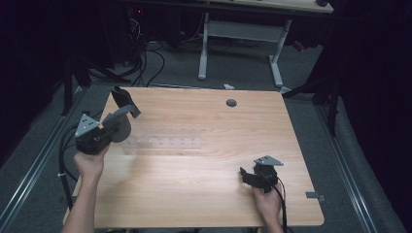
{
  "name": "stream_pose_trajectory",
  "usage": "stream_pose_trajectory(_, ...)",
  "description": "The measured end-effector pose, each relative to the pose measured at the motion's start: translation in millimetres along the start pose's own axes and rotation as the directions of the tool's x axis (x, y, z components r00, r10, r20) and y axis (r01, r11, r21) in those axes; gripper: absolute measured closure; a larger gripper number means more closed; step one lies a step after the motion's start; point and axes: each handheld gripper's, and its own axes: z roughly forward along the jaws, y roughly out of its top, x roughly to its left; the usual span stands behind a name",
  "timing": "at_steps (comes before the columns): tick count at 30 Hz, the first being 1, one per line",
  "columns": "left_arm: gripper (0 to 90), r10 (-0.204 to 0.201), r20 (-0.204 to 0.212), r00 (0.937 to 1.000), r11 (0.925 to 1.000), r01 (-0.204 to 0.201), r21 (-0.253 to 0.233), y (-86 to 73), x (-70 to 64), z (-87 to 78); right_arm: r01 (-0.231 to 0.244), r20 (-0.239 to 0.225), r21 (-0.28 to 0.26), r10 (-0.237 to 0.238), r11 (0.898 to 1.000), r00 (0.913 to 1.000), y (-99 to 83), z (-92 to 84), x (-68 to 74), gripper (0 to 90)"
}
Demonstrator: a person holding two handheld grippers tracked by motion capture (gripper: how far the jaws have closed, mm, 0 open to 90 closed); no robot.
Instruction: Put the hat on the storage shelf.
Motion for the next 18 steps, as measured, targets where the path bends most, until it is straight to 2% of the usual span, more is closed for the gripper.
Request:
stream_pose_trajectory(10, 86.3, -0.003, -0.006, 1.0, 1.0, 0.003, 0.007, -9.3, 8.5, 6.5, -0.002, 0.0, 0.001, 0.002, 1.0, 1.0, 0.0, -0.1, 0.1, 29.7)
stream_pose_trajectory(14, 86.2, -0.001, -0.012, 0.9999, 0.9996, 0.001, 0.028, -17.4, 10.7, 9.5, -0.002, 0.0, 0.0, 0.002, 1.0, 1.0, 0.0, 0.0, 0.1, 29.7)
stream_pose_trajectory(18, 86.2, -0.03, -0.015, 0.9995, 0.999, 0.03, 0.034, -25.2, 15.1, 8.8, -0.002, 0.0, 0.0, 0.002, 1.0, 1.0, 0.0, 0.0, 0.1, 29.7)
